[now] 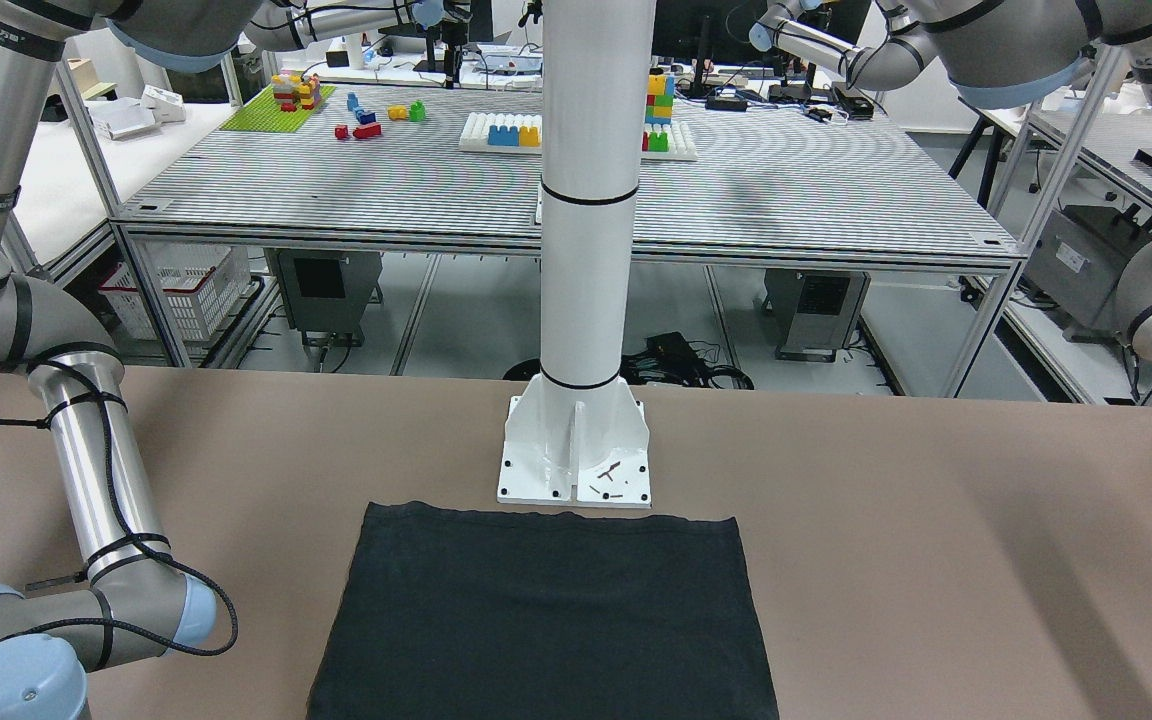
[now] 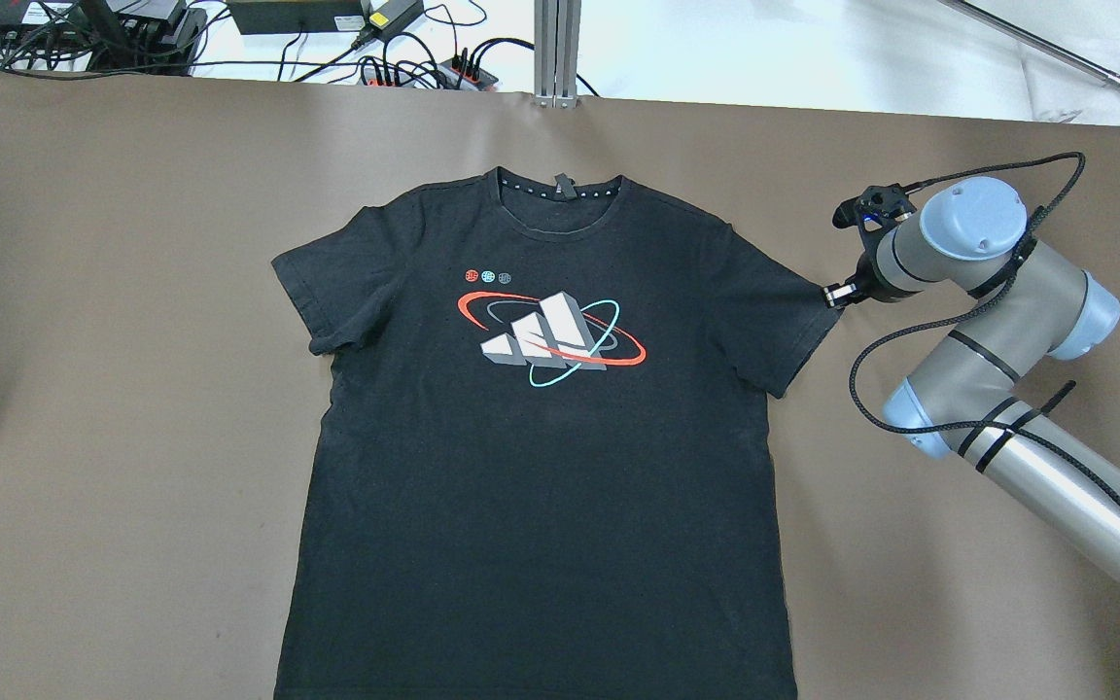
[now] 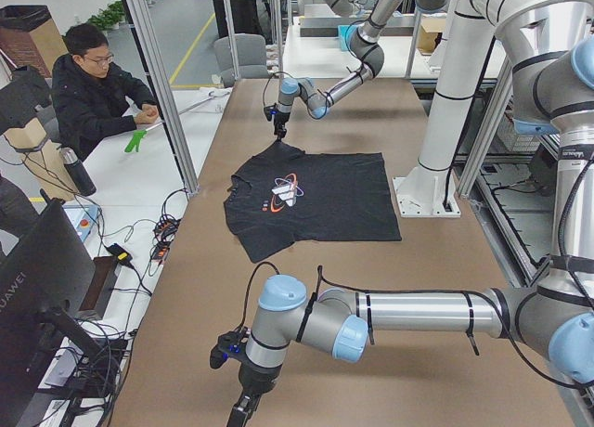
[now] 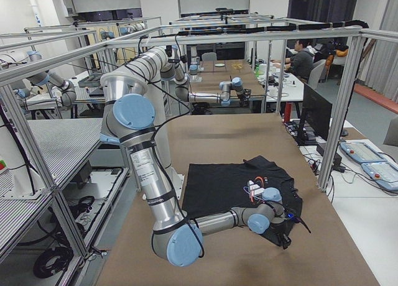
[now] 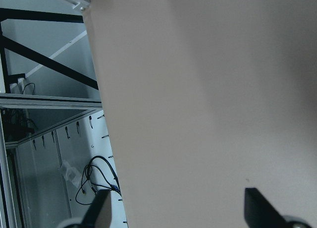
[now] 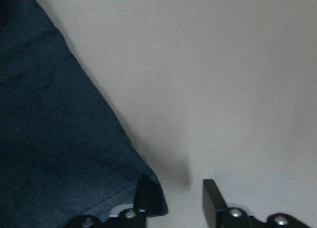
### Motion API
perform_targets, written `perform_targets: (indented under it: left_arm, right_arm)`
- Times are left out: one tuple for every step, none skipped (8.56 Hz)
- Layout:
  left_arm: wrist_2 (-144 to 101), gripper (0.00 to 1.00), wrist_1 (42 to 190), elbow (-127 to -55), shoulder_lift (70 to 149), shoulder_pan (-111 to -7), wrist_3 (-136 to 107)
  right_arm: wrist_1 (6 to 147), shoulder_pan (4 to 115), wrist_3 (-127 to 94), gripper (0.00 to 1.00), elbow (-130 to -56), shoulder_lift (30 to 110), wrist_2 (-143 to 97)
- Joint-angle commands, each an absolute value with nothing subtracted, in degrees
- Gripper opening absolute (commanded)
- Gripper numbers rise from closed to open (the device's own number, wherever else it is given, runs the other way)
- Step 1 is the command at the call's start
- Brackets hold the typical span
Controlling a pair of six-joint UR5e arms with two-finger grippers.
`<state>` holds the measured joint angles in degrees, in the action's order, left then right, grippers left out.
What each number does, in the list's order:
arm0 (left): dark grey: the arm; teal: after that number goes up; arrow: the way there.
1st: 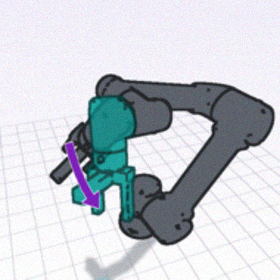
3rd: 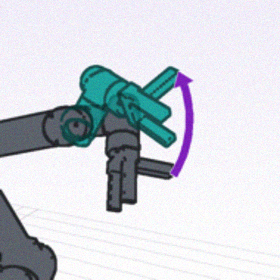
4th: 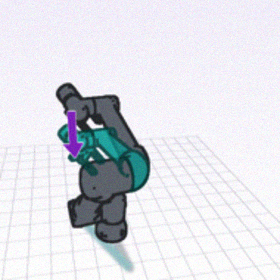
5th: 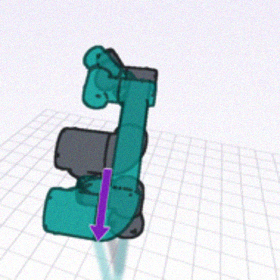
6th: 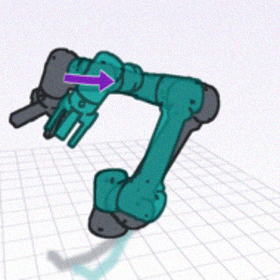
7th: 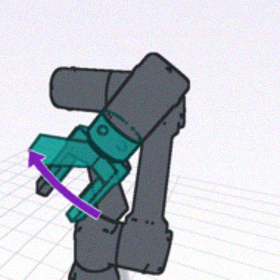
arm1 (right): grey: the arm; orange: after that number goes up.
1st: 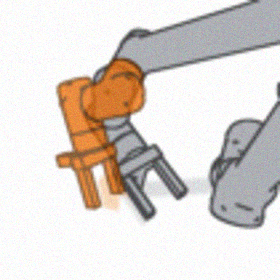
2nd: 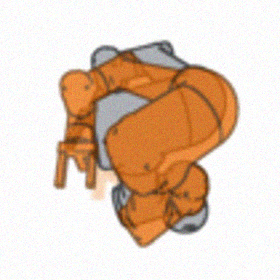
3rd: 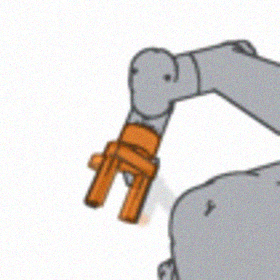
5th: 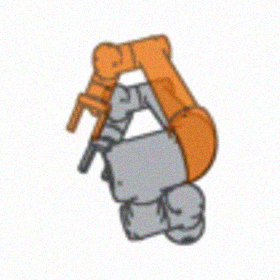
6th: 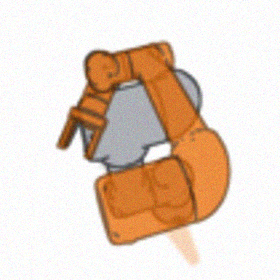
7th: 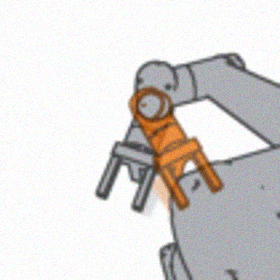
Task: Fold clothes
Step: 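Move the right gripper over the sleeve nearest it on the shirt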
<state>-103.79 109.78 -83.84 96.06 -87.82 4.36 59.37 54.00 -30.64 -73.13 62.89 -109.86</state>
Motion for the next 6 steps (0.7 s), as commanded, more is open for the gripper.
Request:
perform_targets:
  left_arm:
    - [-103.8, 0.94, 109.7, -83.9, 96.1, -87.8, 3.9]
    - [-103.9, 0.94, 109.7, -84.1, 96.1, -87.8, 3.3]
    - [-103.9, 0.94, 109.7, -84.5, 96.1, -87.8, 3.1]
    - [-103.9, 0.94, 109.7, -84.5, 96.0, -87.8, 2.9]
    - [-104.0, 0.94, 109.7, -84.5, 96.1, -87.8, 2.6]
    - [-104.0, 0.94, 109.7, -84.5, 96.0, -87.8, 2.5]
  right_arm:
    - [59.4, 53.5, -30.9, 0.00, -73.5, 62.5, -110.6]
    - [59.5, 53.5, -31.0, 0.00, -74.0, 62.2, -111.8]
    - [59.6, 53.5, -31.0, 0.00, -75.7, 61.5, -113.2]
    - [59.8, 53.4, -32.4, 0.00, -77.8, 61.3, -113.3]
    - [59.8, 53.2, -35.3, 0.00, -78.7, 60.6, -113.3]
    - [59.9, 51.4, -36.5, 0.00, -79.7, 59.7, -113.3]
